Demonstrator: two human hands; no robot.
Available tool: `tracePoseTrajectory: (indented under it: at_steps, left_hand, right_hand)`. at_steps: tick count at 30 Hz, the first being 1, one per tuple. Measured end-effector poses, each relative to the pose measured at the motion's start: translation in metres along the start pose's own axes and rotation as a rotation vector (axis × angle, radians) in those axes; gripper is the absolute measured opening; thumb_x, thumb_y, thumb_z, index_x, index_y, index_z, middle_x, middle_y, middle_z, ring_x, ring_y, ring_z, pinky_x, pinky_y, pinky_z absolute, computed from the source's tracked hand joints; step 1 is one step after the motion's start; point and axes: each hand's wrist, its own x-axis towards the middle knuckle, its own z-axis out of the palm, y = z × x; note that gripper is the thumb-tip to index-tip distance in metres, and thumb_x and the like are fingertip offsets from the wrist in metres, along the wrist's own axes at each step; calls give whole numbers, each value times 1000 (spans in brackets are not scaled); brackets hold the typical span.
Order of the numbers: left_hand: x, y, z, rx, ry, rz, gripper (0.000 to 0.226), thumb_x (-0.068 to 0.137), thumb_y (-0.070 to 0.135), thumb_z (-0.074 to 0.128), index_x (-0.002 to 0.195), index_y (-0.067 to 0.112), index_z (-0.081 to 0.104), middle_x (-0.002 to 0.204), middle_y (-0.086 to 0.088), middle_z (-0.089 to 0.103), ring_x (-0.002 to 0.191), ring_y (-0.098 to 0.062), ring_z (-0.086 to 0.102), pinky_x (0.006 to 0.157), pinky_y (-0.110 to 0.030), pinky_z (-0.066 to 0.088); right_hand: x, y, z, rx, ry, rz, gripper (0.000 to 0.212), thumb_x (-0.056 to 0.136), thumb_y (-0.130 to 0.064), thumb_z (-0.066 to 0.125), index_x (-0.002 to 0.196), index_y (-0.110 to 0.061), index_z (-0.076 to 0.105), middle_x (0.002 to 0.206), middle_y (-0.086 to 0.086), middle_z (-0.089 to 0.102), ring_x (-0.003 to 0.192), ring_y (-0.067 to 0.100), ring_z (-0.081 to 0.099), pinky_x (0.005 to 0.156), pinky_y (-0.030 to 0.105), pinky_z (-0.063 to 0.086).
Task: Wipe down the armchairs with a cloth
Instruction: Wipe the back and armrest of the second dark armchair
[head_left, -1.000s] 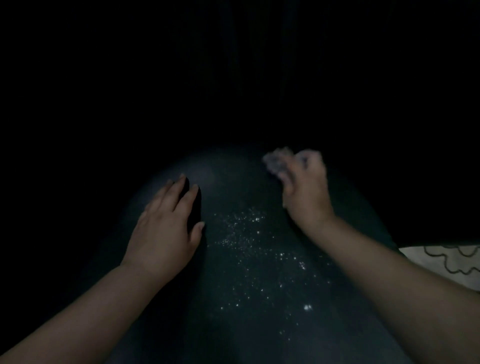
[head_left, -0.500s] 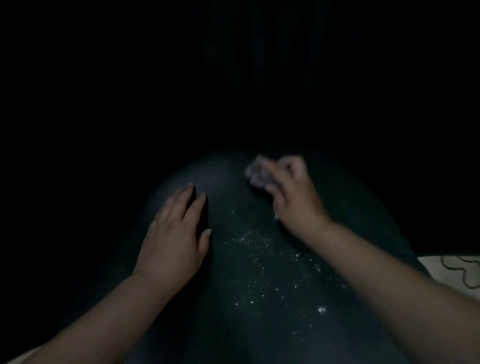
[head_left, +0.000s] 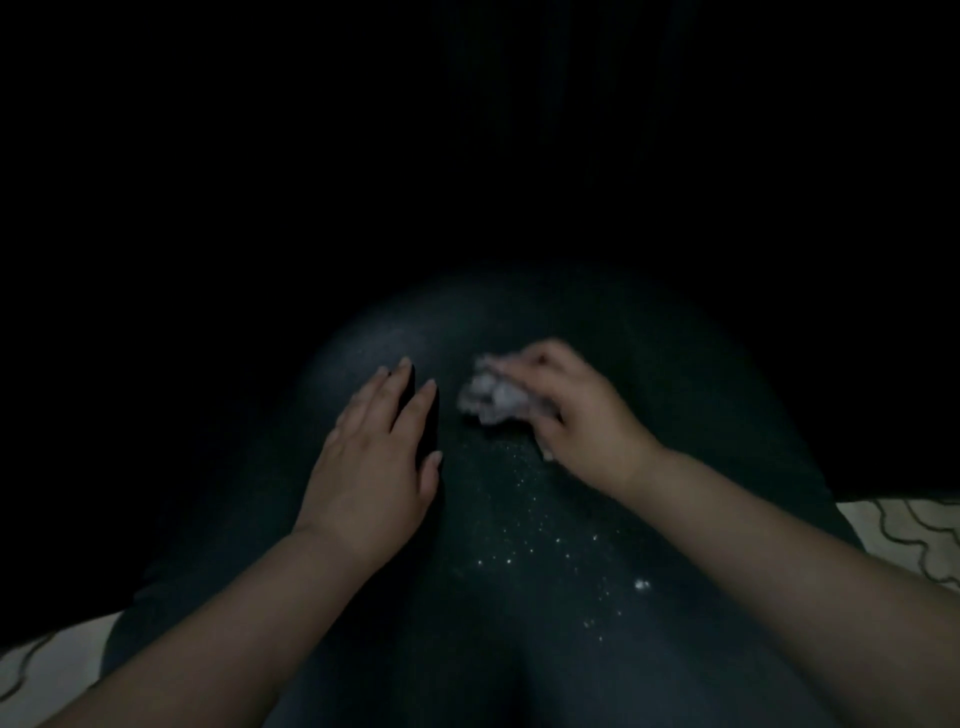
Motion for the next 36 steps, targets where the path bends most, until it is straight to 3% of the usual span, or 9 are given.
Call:
tracePoseTrajectory:
  at_steps: [2, 4, 7, 10, 15, 18, 23, 31, 36]
  left_hand:
    - [-3, 0, 2, 0, 6, -12, 67, 94, 40, 49, 152, 23, 19, 161, 0, 3, 147, -16, -1, 116, -29, 2]
    - [-4, 1, 5, -5, 17, -14, 67, 94, 38, 50, 152, 22, 20, 161, -2, 5, 148, -17, 0, 118, -31, 4]
    - [-5, 3, 10, -20, 32, -23, 67, 94, 37, 49, 152, 21, 20, 161, -2, 3, 148, -17, -2, 119, -34, 6]
    - [-6, 5, 16, -36, 42, -38, 67, 94, 38, 48, 152, 22, 18, 162, -1, 0, 148, -17, -4, 117, -33, 5]
    - [-8, 4, 13, -29, 21, -4, 69, 93, 38, 52, 152, 21, 20, 162, -2, 2, 148, -18, -2, 118, -36, 10]
    - [-13, -1, 10, -7, 1, 31, 70, 92, 39, 52, 152, 22, 20, 162, -1, 3, 148, -18, -1, 119, -35, 9]
    - [-23, -9, 11, 19, -23, 65, 70, 93, 42, 50, 152, 25, 18, 162, 2, -1, 148, -16, -4, 118, -35, 9]
    - [-43, -14, 13, 52, -58, 111, 71, 94, 44, 48, 153, 25, 13, 161, 3, -6, 147, -14, -7, 115, -29, 1]
    - [-50, -12, 18, 45, -55, 113, 72, 93, 45, 48, 153, 26, 12, 161, 2, -6, 147, -15, -8, 115, -32, 3]
  right_hand:
    - [27, 0, -8, 37, 123, 35, 65, 84, 7, 61, 141, -19, 42, 125, -2, 39, 112, 2, 43, 84, 0, 39]
    - [54, 2, -9, -19, 183, 82, 61, 84, -4, 67, 139, -18, 44, 133, 2, 39, 121, 9, 41, 95, 5, 35]
    - [54, 4, 8, -65, 116, 93, 46, 87, -5, 64, 131, -15, 56, 134, 6, 47, 125, 17, 43, 105, 20, 35]
    - [8, 2, 20, -35, 53, 58, 44, 84, 6, 61, 122, -16, 65, 130, 6, 54, 116, 14, 48, 98, 7, 30]
    - [-63, -4, 22, 17, -83, 82, 49, 82, 11, 60, 117, -23, 68, 122, -5, 60, 113, 10, 50, 98, 11, 35]
    - [-58, -9, 19, 153, 29, 173, 45, 85, 3, 63, 123, -20, 63, 115, -11, 55, 111, -1, 50, 98, 12, 38]
    - [-26, -16, 34, -5, 219, 208, 32, 84, -15, 69, 117, -15, 67, 108, 1, 56, 108, 22, 51, 94, 38, 47]
    - [-101, -35, 59, 28, 162, 176, 25, 83, -9, 71, 107, -7, 70, 102, 2, 56, 94, 15, 55, 84, 15, 41]
    - [-61, -18, 36, -238, 438, 327, 29, 85, -15, 69, 114, -9, 68, 110, 12, 56, 104, 30, 52, 91, 35, 45]
